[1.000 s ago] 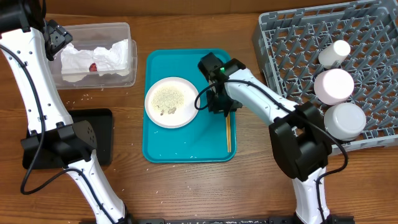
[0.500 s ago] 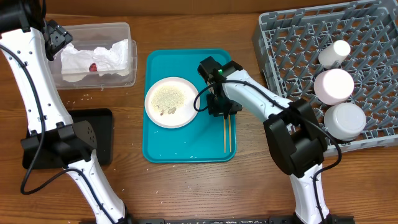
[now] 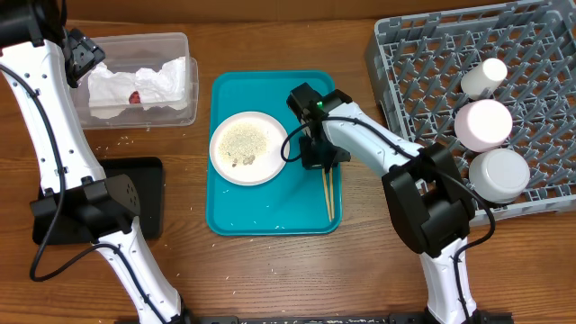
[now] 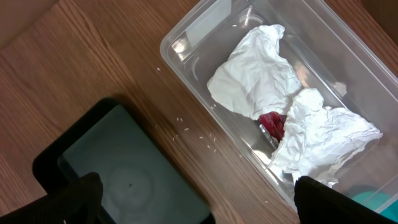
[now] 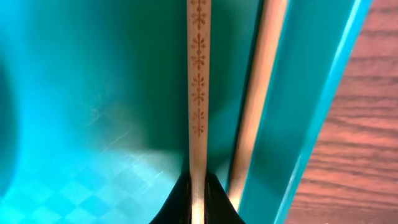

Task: Sort waste into correct bins and load items into the dishwasher
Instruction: 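Move the right gripper to the chopsticks and pinch one chopstick, then carry the chopstick right and drop it into the dish rack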

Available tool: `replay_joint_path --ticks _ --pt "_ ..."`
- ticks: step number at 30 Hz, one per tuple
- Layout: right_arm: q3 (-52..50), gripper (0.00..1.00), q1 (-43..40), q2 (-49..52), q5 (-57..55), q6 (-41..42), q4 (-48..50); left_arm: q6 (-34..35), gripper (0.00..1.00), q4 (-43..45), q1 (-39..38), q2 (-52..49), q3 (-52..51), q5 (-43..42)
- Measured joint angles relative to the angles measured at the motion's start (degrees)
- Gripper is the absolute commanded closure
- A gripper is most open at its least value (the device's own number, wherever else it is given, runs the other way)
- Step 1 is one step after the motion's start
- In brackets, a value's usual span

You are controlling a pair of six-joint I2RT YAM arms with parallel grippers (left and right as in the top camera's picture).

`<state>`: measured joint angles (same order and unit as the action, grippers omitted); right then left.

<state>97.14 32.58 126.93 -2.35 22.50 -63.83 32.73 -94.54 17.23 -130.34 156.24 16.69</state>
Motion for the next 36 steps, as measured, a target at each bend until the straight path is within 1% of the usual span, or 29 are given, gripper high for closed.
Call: replay_joint_path --ticks 4,7,8,10,13,15,19,22,25,31,33,34,35,36 --pt "6.9 0.96 -0.7 0.2 1.0 0.0 -4.8 0.0 0.0 0.0 0.0 0.0 0.0 0.0" --pt "16.7 0.96 -2.3 0.2 0.2 -0.7 -8.9 0.0 0.0 0.0 0.0 0.0 0.0 0.0" --pt "21.2 0.96 -3.6 0.2 -0.7 -1.7 -10.4 0.0 0.0 0.0 0.0 0.0 0.0 0.0" --pt "27.0 0.96 -6.0 0.2 -1.9 -3.6 -13.0 0.0 0.0 0.0 0.0 0.0 0.0 0.0" --pt "33.6 0.96 -12.0 -0.2 -4.2 -7.7 -15.2 0.0 0.0 0.0 0.0 0.0 0.0 0.0" --pt "34.8 0.96 -15.7 -0.4 -4.9 -10.8 -15.3 0.0 0.0 0.0 0.0 0.0 0.0 0.0" --pt "34.4 0.95 -24.2 -0.3 -3.8 -19.5 -15.5 0.0 0.0 0.0 0.0 0.0 0.0 0.0" --pt "33.5 0.95 -28.4 -0.3 -2.3 -24.3 -15.1 0.0 0.0 0.0 0.0 0.0 0.0 0.0" --pt "31.1 0.95 -30.2 -0.2 -1.4 -26.9 -13.1 0.0 0.0 0.0 0.0 0.0 0.0 0.0" --pt "27.6 0.92 -29.9 1.4 2.0 -30.0 -11.1 0.0 0.0 0.0 0.0 0.0 0.0 0.0" --pt "27.5 0.89 -29.6 1.7 3.2 -30.5 -10.8 0.0 0.0 0.0 0.0 0.0 0.0 0.0" --pt "27.5 0.84 -29.4 1.7 3.7 -30.7 -10.7 0.0 0.0 0.0 0.0 0.0 0.0 0.0" --pt "27.5 0.77 -29.2 1.7 3.9 -30.7 -10.7 0.0 0.0 0.0 0.0 0.0 0.0 0.0" --pt "27.5 0.62 -29.0 1.7 4.1 -31.0 -10.7 0.0 0.0 0.0 0.0 0.0 0.0 0.0"
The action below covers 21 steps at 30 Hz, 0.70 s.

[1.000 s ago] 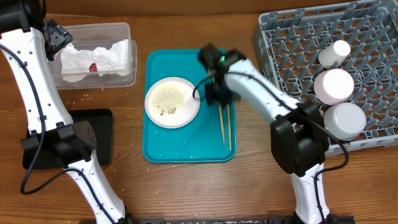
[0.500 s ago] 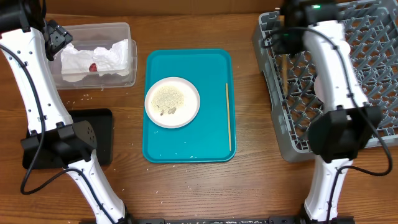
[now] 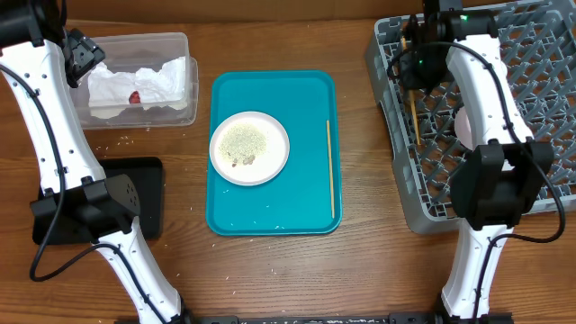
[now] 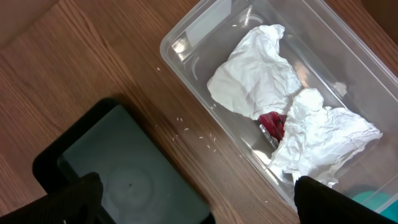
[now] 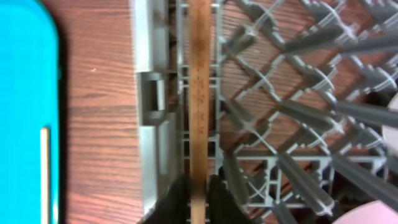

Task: Sort waste into correct bins and load items into the dishwasher
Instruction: 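Carry the chopstick right and drop it into the dish rack, then return the right gripper to the remaining chopstick on the tray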

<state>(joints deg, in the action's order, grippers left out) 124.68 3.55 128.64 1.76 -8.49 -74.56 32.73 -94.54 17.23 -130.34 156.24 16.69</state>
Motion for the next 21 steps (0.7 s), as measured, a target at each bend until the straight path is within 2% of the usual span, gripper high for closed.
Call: replay_joint_path --ticks 3,4,5,13,17,21 --pt "0.0 0.2 0.5 0.0 0.7 -0.3 0.0 0.0 0.0 0.0 0.0 0.0 0.0 0.0" --pt "0.0 0.12 0.5 0.0 0.9 -0.4 -0.1 0.0 0.0 0.0 0.0 0.0 0.0 0.0" --pt "0.0 0.1 0.6 0.0 1.0 -0.2 0.0 0.0 0.0 0.0 0.0 0.0 0.0 0.0" --pt "0.2 0.11 1.9 0.0 5.8 3.8 -4.1 0.0 0.0 0.0 0.0 0.0 0.0 0.0" --pt "0.3 0.18 5.6 0.0 10.7 4.7 -6.9 0.0 0.0 0.0 0.0 0.0 0.0 0.0" --pt "-0.3 0.24 12.7 0.0 11.1 7.3 -8.1 0.0 0.0 0.0 0.0 0.0 0.0 0.0"
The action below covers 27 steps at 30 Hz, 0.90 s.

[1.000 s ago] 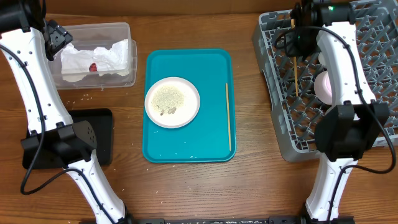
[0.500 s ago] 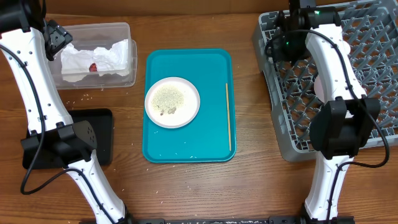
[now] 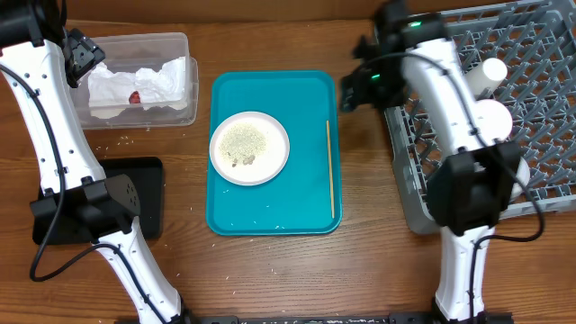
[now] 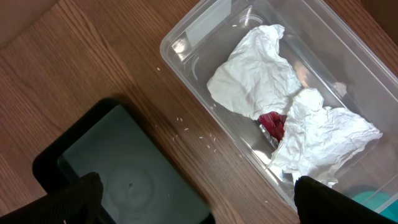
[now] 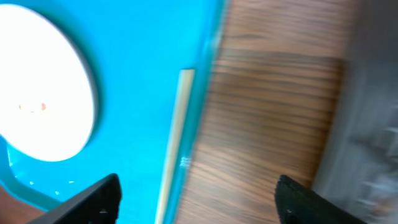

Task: Sort waste into correct bins and load items into the dishwasher
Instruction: 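Return the right gripper to the remaining chopstick on the tray, then grasp the second chopstick and place it in the dish rack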

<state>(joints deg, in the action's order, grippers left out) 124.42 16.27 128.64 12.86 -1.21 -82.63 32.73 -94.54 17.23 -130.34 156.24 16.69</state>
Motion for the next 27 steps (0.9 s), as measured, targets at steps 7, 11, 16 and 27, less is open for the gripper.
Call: replay_joint_path --ticks 7,11,16,27 --pt "-9.7 0.38 11.9 -0.2 -7.0 10.5 6.1 0.0 0.0 0.0 0.0 0.0 0.0 0.0" --pt "-16.9 0.39 14.2 -0.2 -9.4 14.6 10.3 0.0 0.0 0.0 0.0 0.0 0.0 0.0" --pt "-21.1 0.38 13.9 -0.2 -11.6 16.5 12.6 0.0 0.0 0.0 0.0 0.0 0.0 0.0" --pt "-21.4 0.4 13.8 -0.2 -12.4 17.6 14.0 0.0 0.0 0.0 0.0 0.0 0.0 0.0"
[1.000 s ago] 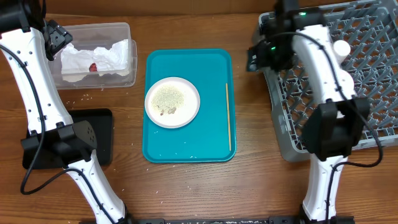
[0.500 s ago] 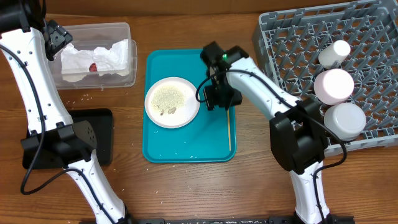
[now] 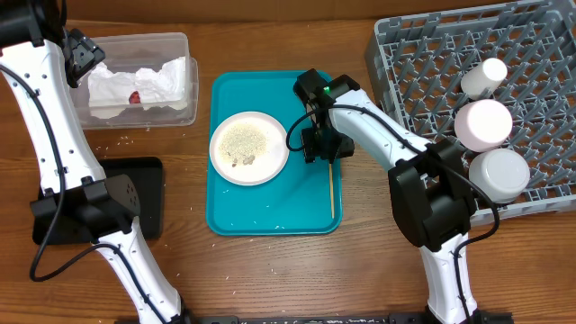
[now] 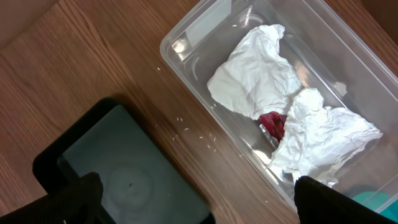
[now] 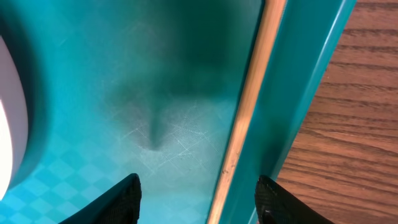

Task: Sort waste into correct bins and load items into the dishwasher
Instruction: 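Grasp the second chopstick and place it in the dish rack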

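One wooden chopstick (image 3: 330,193) lies along the right rim of the teal tray (image 3: 270,216). My right gripper (image 3: 320,144) hangs low over its upper end. The right wrist view shows that gripper (image 5: 198,202) open, with the chopstick (image 5: 249,106) between its fingers and untouched. A white plate (image 3: 249,148) with crumbs sits on the tray's left half. The grey dishwasher rack (image 3: 423,54) stands at the right. My left gripper (image 4: 199,199) is open and empty, high over the clear bin (image 4: 205,37) of crumpled napkins (image 4: 255,68).
Three pale cups (image 3: 484,123) stand in the rack's right side. A black bin (image 3: 144,193) sits at the left by the left arm's base. Crumbs dot the wood between the clear bin (image 3: 171,40) and the black one.
My right gripper was open near the tray's top right corner, by the rack. Now it is low over the tray's right side, open astride the chopstick. The left arm has not moved.
First my right gripper was shut on a patterned chopstick in the tray, a second one beside it. Then it held that chopstick over the rack's left part. Then it was open and empty near the tray. Now it stands over the remaining chopstick.
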Available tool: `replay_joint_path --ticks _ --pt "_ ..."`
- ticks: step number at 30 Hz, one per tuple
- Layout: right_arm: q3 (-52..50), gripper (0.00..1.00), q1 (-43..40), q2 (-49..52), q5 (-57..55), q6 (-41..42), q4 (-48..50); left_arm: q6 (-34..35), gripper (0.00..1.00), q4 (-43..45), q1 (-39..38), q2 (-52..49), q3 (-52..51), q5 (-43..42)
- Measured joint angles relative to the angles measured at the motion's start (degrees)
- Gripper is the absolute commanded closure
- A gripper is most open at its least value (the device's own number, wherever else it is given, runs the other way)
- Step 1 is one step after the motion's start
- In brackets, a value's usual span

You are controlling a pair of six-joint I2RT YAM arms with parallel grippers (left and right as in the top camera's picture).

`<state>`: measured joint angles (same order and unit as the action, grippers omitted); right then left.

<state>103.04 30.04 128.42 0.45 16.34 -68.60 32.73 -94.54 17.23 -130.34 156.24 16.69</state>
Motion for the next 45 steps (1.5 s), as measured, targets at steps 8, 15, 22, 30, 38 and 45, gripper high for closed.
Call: replay_joint_path --ticks 8,15,22,30,38,45 --pt "-2.1 0.44 0.0 0.0 0.1 0.8 2.8 0.0 0.0 0.0 0.0 0.0 0.0 0.0" --pt "-4.7 0.66 0.3 -0.2 0.4 1.0 5.4 0.0 0.0 0.0 0.0 0.0 0.0 0.0" --pt "-4.4 0.96 -0.1 -0.3 0.0 2.8 4.2 0.0 0.0 0.0 0.0 0.0 0.0 0.0" --pt "14.3 0.96 -4.0 0.8 -0.4 -0.3 -7.0 0.0 0.0 0.0 0.0 0.0 0.0 0.0" --pt "34.5 0.96 -18.6 0.4 -2.8 -13.3 -10.2 0.0 0.0 0.0 0.0 0.0 0.0 0.0" --pt "32.2 0.96 -30.0 0.4 3.2 -25.2 -7.0 0.0 0.0 0.0 0.0 0.0 0.0 0.0"
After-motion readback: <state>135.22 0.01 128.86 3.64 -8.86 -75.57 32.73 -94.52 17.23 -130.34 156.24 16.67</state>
